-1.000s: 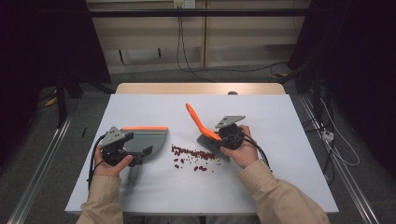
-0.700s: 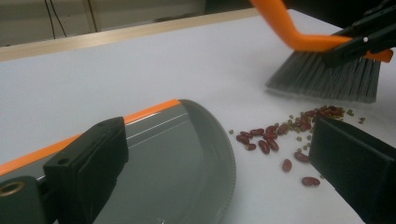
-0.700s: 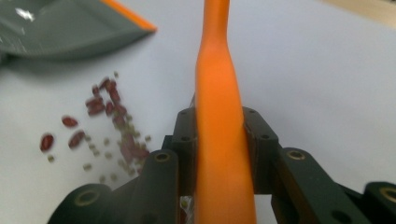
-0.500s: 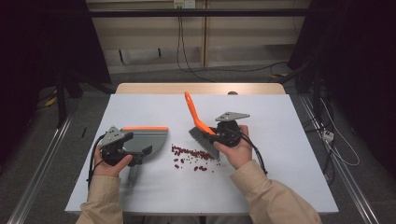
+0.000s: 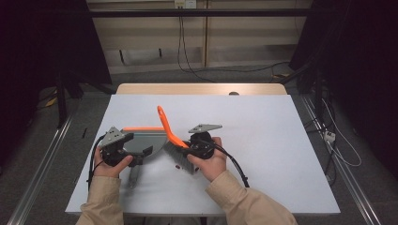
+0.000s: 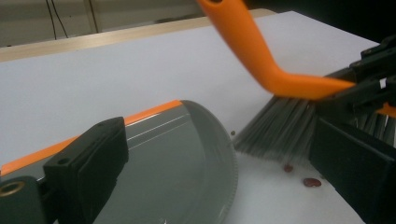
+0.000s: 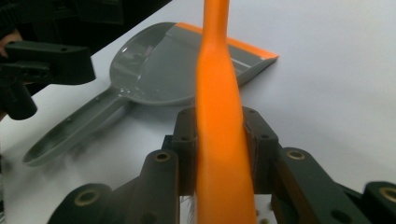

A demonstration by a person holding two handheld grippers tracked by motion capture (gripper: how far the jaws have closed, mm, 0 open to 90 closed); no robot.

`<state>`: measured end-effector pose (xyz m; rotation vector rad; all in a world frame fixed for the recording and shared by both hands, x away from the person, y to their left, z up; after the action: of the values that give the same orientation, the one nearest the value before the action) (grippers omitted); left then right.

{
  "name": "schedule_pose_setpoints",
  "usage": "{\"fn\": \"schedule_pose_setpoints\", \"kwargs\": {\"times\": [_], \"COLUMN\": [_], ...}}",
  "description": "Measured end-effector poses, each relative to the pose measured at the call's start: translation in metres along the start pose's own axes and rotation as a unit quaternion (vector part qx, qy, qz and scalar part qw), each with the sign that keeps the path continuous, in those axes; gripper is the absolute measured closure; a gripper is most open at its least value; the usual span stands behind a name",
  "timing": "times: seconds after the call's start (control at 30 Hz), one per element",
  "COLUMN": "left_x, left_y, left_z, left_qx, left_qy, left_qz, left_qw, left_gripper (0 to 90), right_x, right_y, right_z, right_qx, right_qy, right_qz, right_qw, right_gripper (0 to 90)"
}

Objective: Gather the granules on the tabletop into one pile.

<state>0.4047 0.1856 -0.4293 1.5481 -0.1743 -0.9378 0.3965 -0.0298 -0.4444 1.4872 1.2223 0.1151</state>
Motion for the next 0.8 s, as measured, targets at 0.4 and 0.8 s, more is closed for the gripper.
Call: {"fn": "schedule_pose_setpoints", "kwargs": {"times": [0.4, 0.8], "left_x": [0.000, 0.000], "left_y": [0.000, 0.001], "left_z": [0.000, 0.004], "left_qx": [0.001, 0.004], "left_qy": [0.001, 0.000], "left_qz": [0.000, 0.001], "left_qw": [1.0000, 1.0000], "left_gripper": [4.6, 4.7], "right_x": [0.005, -0.024], "right_y": [-0.015, -0.025], "right_z": [0.008, 0.030], "right_qx": [0.022, 0.040], "right_qy": [-0.015, -0.042], "right_qz": [-0.025, -0.021], "right_qw": [0.9993, 0.9981], "right_gripper": [70.4, 70.4]}}
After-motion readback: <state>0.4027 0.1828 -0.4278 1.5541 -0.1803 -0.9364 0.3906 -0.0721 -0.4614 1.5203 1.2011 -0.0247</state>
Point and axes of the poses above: each handheld gripper's, and its own axes: x roughly forward along the jaws, y roughly out of its top, z roughly to its right, the point moved 5 cm from there along x, roughly forward along the jaws, and after that the axes turned 3 degrees about y, right-handed, at the moved point
